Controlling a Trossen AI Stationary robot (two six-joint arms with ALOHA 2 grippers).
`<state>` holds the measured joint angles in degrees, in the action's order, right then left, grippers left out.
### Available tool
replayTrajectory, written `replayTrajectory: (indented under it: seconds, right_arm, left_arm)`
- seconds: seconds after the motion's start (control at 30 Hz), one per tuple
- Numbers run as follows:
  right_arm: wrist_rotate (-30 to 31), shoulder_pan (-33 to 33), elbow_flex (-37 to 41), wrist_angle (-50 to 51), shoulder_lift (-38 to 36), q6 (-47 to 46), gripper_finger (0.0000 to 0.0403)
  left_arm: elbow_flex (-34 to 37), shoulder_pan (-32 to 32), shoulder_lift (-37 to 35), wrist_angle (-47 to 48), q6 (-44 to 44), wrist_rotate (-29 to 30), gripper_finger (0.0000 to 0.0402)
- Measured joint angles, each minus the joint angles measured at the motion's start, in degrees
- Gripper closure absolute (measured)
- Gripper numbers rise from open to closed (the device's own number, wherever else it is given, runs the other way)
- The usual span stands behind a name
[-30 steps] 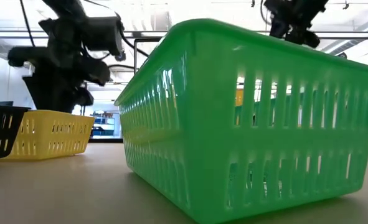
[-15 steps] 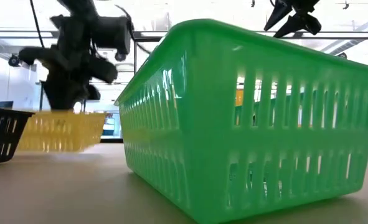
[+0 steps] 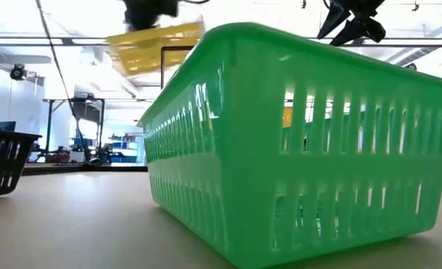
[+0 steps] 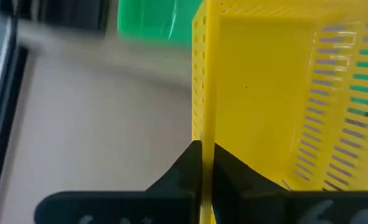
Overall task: Stack baskets on shelf by color
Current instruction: Stack the bottom yellow bin on top of the yellow bin on the shelf
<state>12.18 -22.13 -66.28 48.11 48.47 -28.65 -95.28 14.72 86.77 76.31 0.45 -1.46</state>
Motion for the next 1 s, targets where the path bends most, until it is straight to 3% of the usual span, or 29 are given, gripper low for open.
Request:
replayTrajectory:
  seconds: [0.2,0.43,0.67,1.0]
  right_arm:
    - [0.0,0.0,0.0,0.0,0.0,0.1,0.0218]
    - [0.0,0.0,0.0,0.0,-0.2,0.1,0.0218]
    - [0.0,0.0,0.0,0.0,-0.4,0.2,0.0218]
    - [0.0,0.0,0.0,0.0,-0.4,1.6,0.0218]
  left_arm:
    - [-18.1,-0.1,15.6,-0.4,4.6,-5.4,0.0401]
    - [-30.7,-0.2,30.5,-0.5,8.7,-10.1,0.0401]
    - [-31.8,-0.8,35.8,-0.7,11.9,-12.4,0.0402]
    - [-30.8,-1.2,36.4,-4.0,13.8,-8.0,0.0402]
